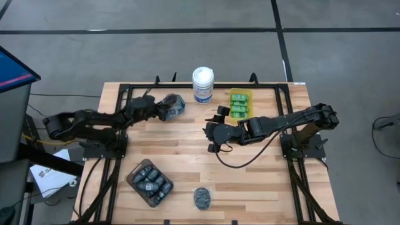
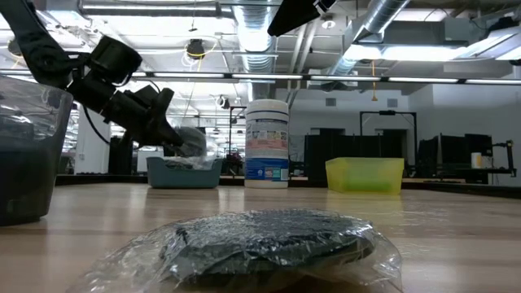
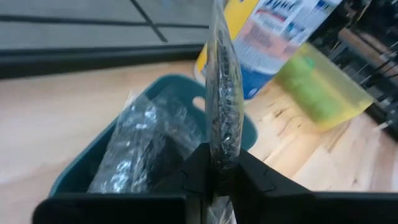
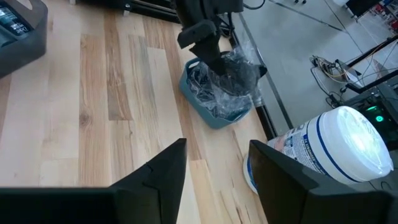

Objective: Pick & Place Travel size toiletries
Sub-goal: Put the black hairbrush into the blue bin

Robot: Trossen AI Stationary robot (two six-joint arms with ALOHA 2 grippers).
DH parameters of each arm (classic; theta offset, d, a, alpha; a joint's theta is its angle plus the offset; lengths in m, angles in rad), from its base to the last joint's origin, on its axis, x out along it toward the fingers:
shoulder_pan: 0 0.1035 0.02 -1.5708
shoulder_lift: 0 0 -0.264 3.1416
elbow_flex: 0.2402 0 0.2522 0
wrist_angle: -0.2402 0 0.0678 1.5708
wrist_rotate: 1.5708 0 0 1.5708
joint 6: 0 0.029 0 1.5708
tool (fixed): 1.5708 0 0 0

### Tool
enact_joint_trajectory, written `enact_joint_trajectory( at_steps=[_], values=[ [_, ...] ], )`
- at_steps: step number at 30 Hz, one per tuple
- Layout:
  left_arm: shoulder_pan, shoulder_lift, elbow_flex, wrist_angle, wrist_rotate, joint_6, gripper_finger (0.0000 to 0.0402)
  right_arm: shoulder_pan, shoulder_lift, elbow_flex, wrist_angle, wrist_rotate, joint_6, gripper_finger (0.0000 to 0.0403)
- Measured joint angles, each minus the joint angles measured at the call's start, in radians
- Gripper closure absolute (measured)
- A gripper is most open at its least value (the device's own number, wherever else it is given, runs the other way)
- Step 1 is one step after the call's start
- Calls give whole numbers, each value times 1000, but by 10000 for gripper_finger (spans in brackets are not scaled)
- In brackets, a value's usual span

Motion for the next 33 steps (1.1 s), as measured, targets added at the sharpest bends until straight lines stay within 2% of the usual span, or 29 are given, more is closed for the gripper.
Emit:
enact_joint_trajectory(
  at_steps=[10, 15, 23, 27, 33],
  values=[
    [-1, 57, 0, -5, 8, 5, 301, -7, 0, 0, -1, 0, 0, 235],
    [-15, 36, 1, 0, 22, 65, 240, -7, 0, 0, -1, 0, 0, 236],
    [-22, -35, 1, -46, 88, 62, 151, -6, 1, 0, -6, -4, 26, 237],
    [-21, -62, 1, -115, 89, 64, 138, -6, 1, 0, -6, -4, 26, 234],
    [-21, -101, 1, -200, 90, 66, 141, -6, 1, 0, -8, -4, 26, 236]
  ],
)
